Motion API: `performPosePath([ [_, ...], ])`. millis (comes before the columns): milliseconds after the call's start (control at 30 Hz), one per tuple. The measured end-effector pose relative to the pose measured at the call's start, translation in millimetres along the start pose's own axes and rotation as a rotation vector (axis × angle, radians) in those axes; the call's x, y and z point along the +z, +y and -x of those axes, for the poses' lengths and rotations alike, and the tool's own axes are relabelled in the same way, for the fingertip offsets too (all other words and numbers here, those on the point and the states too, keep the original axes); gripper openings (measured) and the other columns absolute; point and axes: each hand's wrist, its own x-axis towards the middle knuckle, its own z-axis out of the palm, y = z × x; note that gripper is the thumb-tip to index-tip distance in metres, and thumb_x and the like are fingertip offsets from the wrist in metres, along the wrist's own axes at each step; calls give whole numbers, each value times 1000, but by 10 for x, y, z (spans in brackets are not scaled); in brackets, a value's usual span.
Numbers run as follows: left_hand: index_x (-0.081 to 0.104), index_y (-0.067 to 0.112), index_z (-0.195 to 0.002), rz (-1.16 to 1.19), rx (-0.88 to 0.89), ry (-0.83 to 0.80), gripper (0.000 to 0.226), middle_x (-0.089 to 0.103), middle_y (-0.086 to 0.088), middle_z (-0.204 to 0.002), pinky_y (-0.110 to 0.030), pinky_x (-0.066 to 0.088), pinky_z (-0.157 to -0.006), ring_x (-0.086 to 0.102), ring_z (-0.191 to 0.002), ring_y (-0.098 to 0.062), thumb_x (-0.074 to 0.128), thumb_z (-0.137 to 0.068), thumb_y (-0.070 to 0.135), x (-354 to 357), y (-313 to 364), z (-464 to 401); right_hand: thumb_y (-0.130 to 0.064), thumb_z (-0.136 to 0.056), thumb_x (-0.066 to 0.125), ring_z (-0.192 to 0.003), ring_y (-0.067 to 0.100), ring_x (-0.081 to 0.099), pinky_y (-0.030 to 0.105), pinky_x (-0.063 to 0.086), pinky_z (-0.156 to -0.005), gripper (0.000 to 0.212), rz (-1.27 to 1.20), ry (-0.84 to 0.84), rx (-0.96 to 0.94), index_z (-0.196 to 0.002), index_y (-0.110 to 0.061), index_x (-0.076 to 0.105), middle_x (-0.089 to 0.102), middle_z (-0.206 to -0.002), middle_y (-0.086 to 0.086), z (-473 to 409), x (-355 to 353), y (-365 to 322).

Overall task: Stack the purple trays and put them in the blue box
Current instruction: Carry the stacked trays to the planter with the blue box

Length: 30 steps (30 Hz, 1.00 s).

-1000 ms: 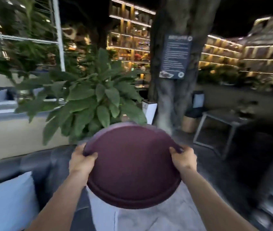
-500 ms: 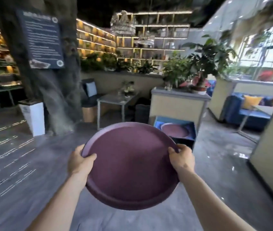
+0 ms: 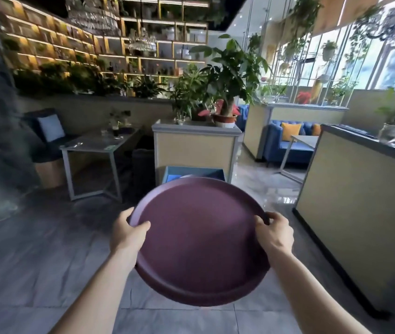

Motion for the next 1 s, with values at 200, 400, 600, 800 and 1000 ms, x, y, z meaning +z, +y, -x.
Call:
performPosePath([
  [200, 58, 29, -128, -3, -8, -41, 56, 66, 1, -109, -41, 56, -86, 66, -92, -26, 75, -75, 17, 719, -60, -1015, -35, -81, 64, -107, 35, 62, 42, 48, -94, 43, 21, 39, 31, -122, -21, 63, 69, -114, 10, -875, 714, -109],
  [400, 55, 31, -131, -35, -21, -79, 57, 65, 1, -121, -43, 56, -88, 65, -99, -26, 73, -78, 19, 1319, 33, -2363, -34, -82, 65, -110, 34, 61, 41, 46, -98, 42, 30, 38, 54, -121, -19, 64, 70, -116, 9, -1861, 1651, -559],
  [600, 52, 31, -134, -53, -2, -103, 59, 62, 0, -128, -44, 53, -94, 63, -106, -27, 73, -80, 21, 1897, 150, -3481, -34, -81, 64, -110, 34, 61, 42, 47, -99, 43, 51, 56, 70, -121, -18, 64, 70, -116, 9, -2731, 2381, -934],
  [800, 54, 32, -133, -65, 2, -94, 58, 62, 3, -120, -34, 48, -81, 57, -90, -19, 74, -80, 21, 2456, 163, -4368, -33, -81, 65, -108, 34, 62, 41, 47, -97, 41, 58, 64, 93, -119, -18, 65, 71, -114, 10, -3517, 3006, -1092],
  [1000, 54, 32, -133, -82, -15, -99, 58, 62, 5, -113, -37, 52, -84, 63, -93, -23, 74, -80, 21, 3163, 114, -5218, -34, -80, 65, -107, 35, 62, 42, 48, -97, 40, 47, 52, 109, -117, -19, 66, 71, -112, 11, -4479, 3657, -1144],
])
